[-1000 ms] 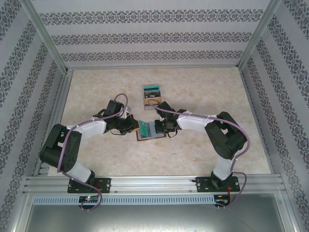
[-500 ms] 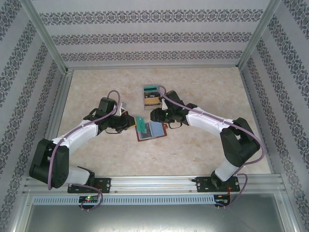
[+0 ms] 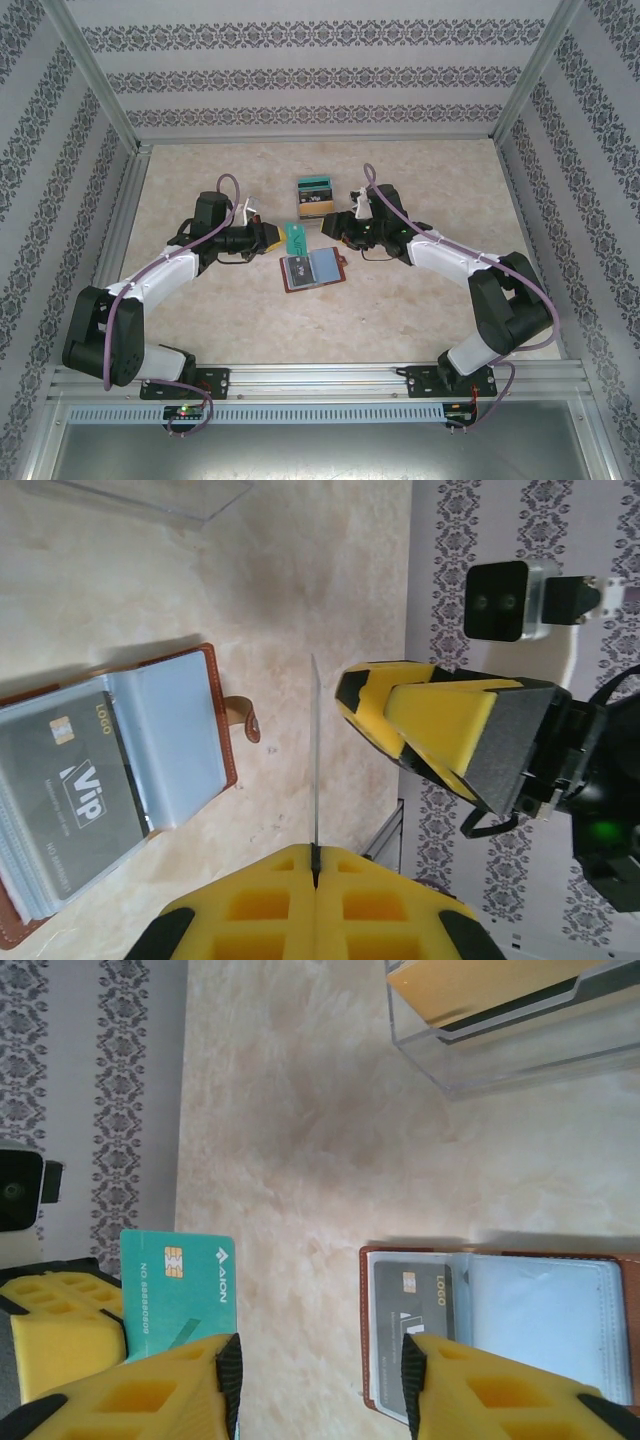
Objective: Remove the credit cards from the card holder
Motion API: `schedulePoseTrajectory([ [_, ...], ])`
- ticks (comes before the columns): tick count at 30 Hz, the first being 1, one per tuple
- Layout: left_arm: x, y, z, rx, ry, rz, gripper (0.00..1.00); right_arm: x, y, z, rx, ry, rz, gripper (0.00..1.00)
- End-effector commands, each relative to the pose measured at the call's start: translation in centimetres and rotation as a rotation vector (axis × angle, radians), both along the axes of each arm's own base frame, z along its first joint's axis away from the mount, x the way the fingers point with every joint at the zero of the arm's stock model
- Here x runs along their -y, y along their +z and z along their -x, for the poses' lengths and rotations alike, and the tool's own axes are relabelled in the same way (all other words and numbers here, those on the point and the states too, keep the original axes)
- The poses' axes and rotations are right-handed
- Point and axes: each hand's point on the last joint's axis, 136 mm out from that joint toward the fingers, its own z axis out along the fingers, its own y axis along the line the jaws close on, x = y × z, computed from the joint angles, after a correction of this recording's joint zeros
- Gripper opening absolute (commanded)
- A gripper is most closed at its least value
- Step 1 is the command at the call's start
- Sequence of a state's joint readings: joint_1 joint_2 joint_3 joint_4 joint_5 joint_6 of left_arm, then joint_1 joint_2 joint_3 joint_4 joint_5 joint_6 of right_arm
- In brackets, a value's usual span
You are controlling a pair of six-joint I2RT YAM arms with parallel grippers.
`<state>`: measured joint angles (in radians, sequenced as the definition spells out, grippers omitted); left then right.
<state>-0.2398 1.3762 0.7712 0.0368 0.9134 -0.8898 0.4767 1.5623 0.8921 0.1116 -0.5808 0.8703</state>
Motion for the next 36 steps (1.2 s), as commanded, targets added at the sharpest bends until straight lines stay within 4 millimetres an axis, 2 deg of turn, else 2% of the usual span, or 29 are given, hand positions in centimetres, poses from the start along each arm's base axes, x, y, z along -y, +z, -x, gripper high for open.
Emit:
schedulePoseTrajectory([
  [1,0.2,1.5,-0.8,0.042,-0.011,0.047,0.0,-0.8,1.8,0.2,0.026,0.026,-0.092,0.46],
  [9,0.4,1.4,-0.7,0.04,-0.025,0.072,0.0,-2.3,1.8,0.4,-0.011,0.073,-0.224,0.38],
  [21,0.5,1.9,-0.9,0.048,-0.023,0.088,0.0,-4.5,1.5,0.4,-0.051,0.137,-0.307,0.3],
  [30,0.6,1.5,-1.5,0.045,-0.014,0.088,0.0,-5.0,2.0,0.7,-0.056,0.169,-0.352,0.27],
  [34,0.6,1.1,-1.8,0.038,-0.014,0.089,0.0,-5.1,2.4,0.9,-0.049,0.178,-0.364,0.21],
  [36,0.7,1.0,-1.9,0.038,-0.015,0.09,0.0,-5.1,2.6,1.0,-0.047,0.186,-0.371,0.15],
])
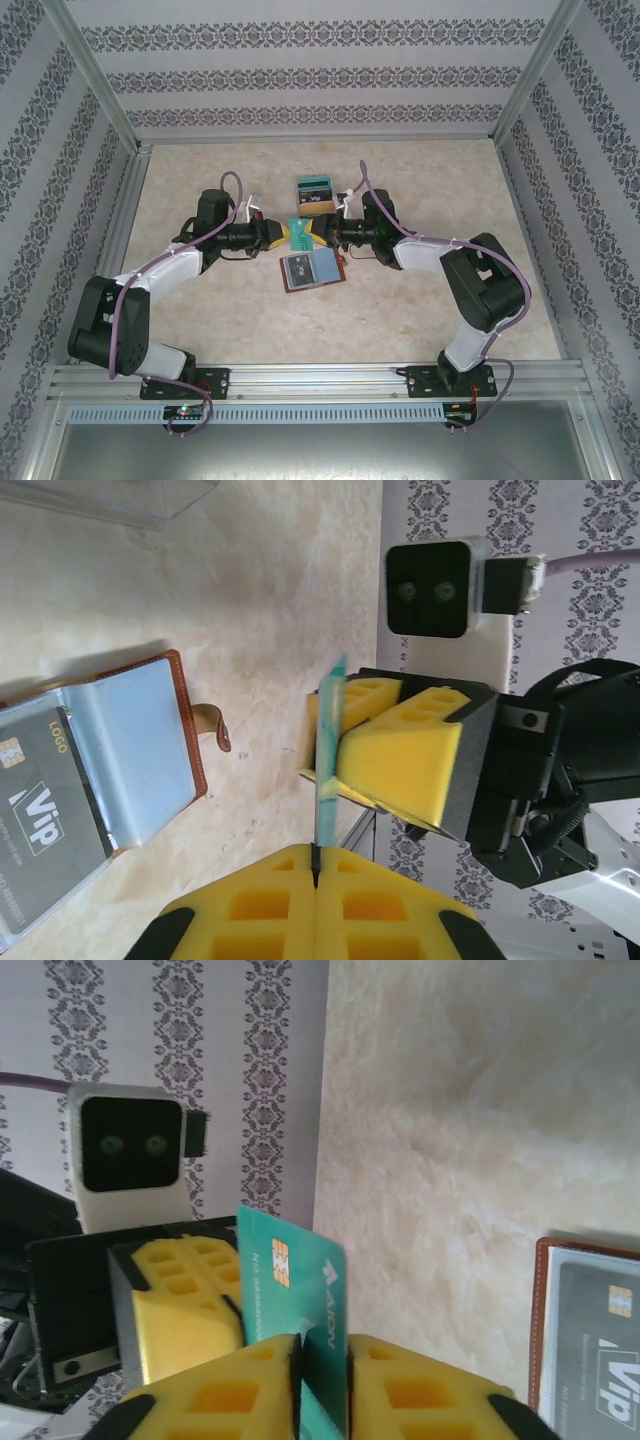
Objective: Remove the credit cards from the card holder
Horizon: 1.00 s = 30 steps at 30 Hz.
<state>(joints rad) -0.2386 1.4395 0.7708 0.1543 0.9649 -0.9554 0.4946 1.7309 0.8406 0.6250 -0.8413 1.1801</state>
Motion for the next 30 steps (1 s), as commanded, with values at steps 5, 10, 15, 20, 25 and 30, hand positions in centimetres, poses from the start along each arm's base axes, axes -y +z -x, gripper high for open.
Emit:
schedulePoseTrajectory([
  [5,-0.1,0.8,-1.2,0.046,0.001,0.021,0.0,-0.5,1.4,0.4,0.042,0.042,-0.047,0.01],
  [10,-0.8,0.5,-1.2,0.039,0.008,-0.015,0.46,0.6,2.4,-0.8,0.06,-0.006,-0.037,0.0],
  [15,-2.4,1.0,-1.2,0.06,0.043,-0.092,0.8,1.6,3.2,-2.3,0.098,-0.056,0.031,0.0],
  [20,-4.8,1.7,-1.4,0.083,0.121,-0.178,0.99,2.8,3.9,-3.8,0.184,-0.092,0.186,0.0],
  [25,-6.5,2.3,-1.0,0.108,0.164,-0.258,0.99,4.5,4.8,-6.5,0.377,-0.096,0.478,0.0],
  [30,-7.0,3.2,-0.3,0.144,0.172,-0.29,1.0,5.5,5.1,-9.5,0.618,-0.006,0.765,0.08],
])
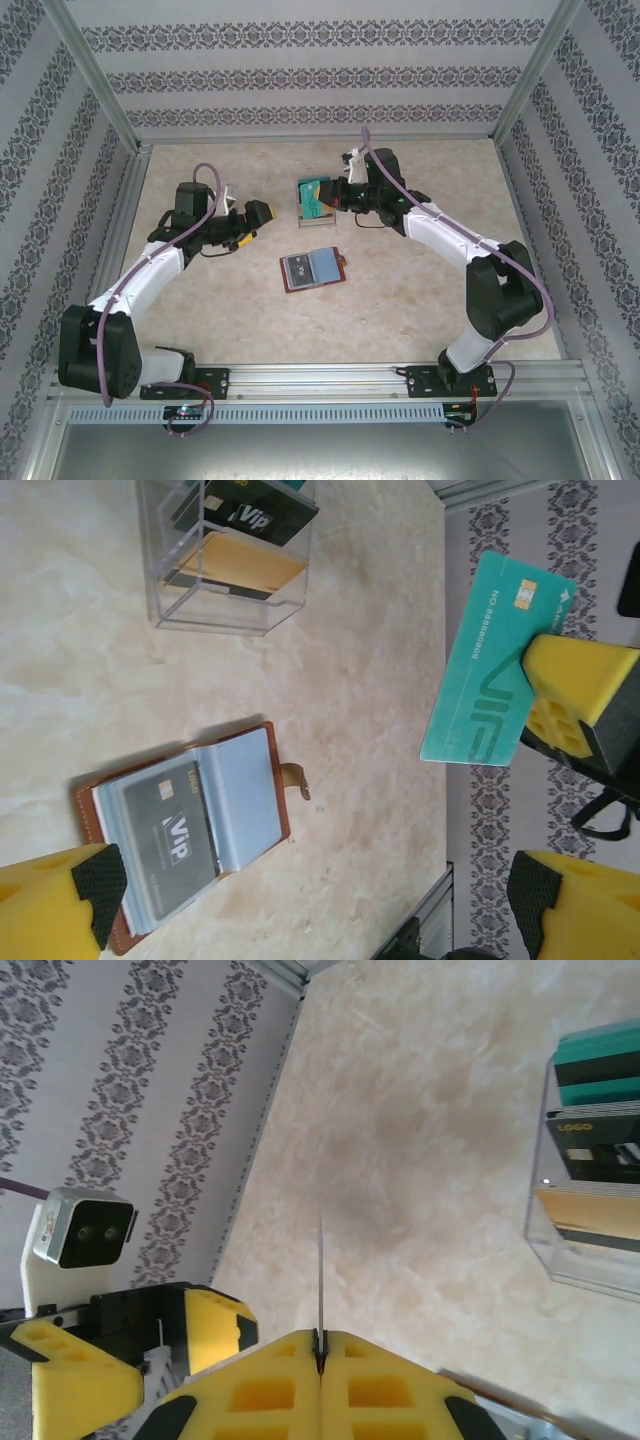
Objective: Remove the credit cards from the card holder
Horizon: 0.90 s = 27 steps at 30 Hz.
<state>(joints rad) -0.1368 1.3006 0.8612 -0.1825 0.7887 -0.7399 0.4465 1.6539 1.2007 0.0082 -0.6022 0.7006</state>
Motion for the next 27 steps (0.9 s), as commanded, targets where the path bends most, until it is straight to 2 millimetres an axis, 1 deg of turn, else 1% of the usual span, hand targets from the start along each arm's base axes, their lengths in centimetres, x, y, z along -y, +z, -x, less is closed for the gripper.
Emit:
schedulePoseTrajectory([
  [1,-1.5,1.6,0.9,0.056,0.02,-0.089,0.99,2.4,-0.5,-3.8,0.332,0.104,0.531,0.07],
  [2,-1.6,1.7,1.0,0.063,0.02,-0.097,0.99,2.2,-0.3,-4.2,0.416,0.14,0.606,0.05],
  [3,-1.7,1.9,1.2,0.071,0.02,-0.104,1.0,2.2,-0.2,-4.8,0.485,0.153,0.676,0.0],
  [5,-1.9,2.3,1.6,0.084,0.017,-0.117,0.99,1.7,0.3,-5.7,0.592,0.198,0.759,0.0],
  [9,-2.0,2.9,2.2,0.102,0.014,-0.125,0.99,1.0,1.1,-7.6,0.712,0.246,0.87,0.0],
  [11,-2.1,3.2,2.5,0.109,0.015,-0.13,0.99,0.5,1.0,-8.2,0.763,0.286,0.918,0.0],
  [15,-2.4,3.5,3.0,0.121,0.017,-0.147,0.99,-0.5,0.5,-8.7,0.844,0.378,0.978,0.0],
  [18,-2.7,3.4,3.1,0.118,0.028,-0.167,0.99,-0.9,0.0,-9.1,0.9,0.431,1.022,0.0],
  [22,-3.2,3.3,3.2,0.112,0.046,-0.197,1.0,-1.4,-1.1,-9.3,0.978,0.532,1.07,0.0],
  [27,-3.2,3.4,3.3,0.102,0.047,-0.199,0.99,-1.7,-2.7,-9.8,1.077,0.645,1.126,0.0],
])
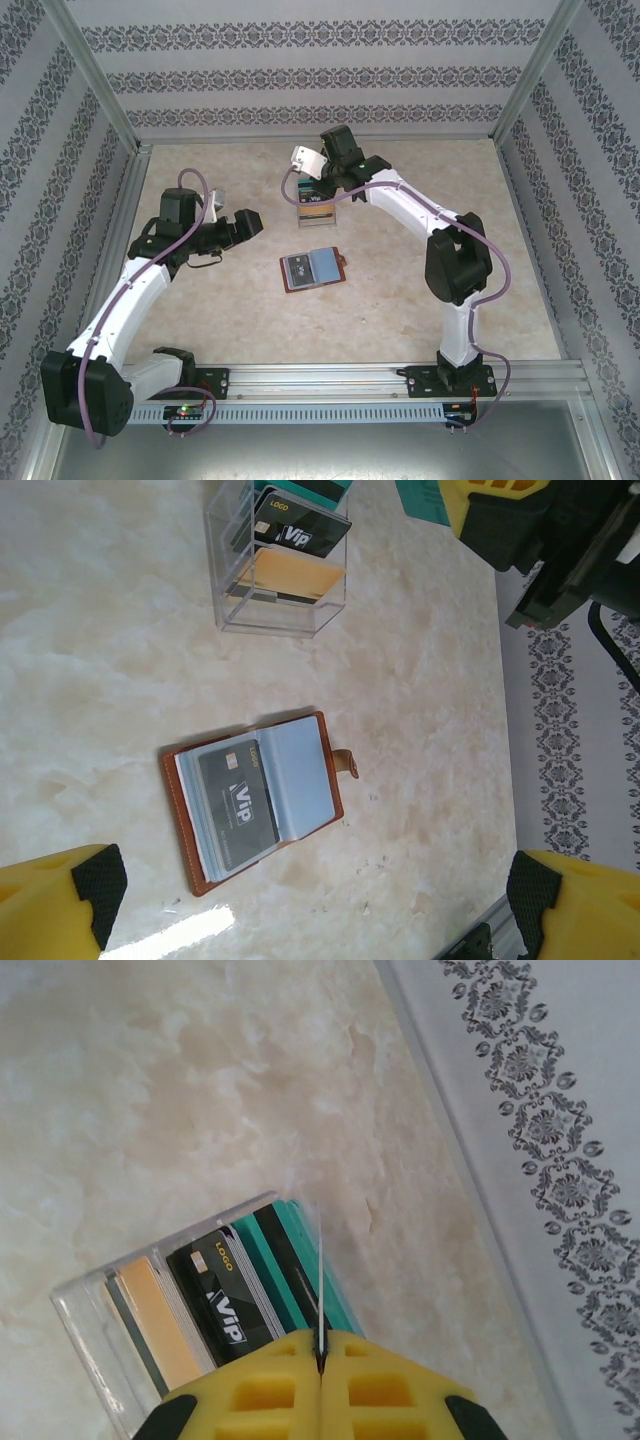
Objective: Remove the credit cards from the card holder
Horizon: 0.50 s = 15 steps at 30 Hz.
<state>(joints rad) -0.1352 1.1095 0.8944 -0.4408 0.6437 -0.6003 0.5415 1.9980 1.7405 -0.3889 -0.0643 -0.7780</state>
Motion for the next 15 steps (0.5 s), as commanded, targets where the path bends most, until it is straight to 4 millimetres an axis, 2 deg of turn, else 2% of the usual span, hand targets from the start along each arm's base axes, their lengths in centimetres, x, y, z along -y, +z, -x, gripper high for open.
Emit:
schedulePoseTrajectory([
  [1,-0.7,1.1,0.1,0.024,0.011,-0.028,1.0,-1.0,-0.1,-0.8,0.101,0.124,0.093,0.0],
  [8,-0.9,1.0,0.2,-0.012,0.014,-0.041,1.0,-2.0,-2.5,-1.7,0.15,0.232,0.183,0.0],
  [15,-1.1,1.0,0.1,-0.02,0.024,-0.051,1.0,-1.7,-4.5,-2.1,0.123,0.245,0.211,0.0],
])
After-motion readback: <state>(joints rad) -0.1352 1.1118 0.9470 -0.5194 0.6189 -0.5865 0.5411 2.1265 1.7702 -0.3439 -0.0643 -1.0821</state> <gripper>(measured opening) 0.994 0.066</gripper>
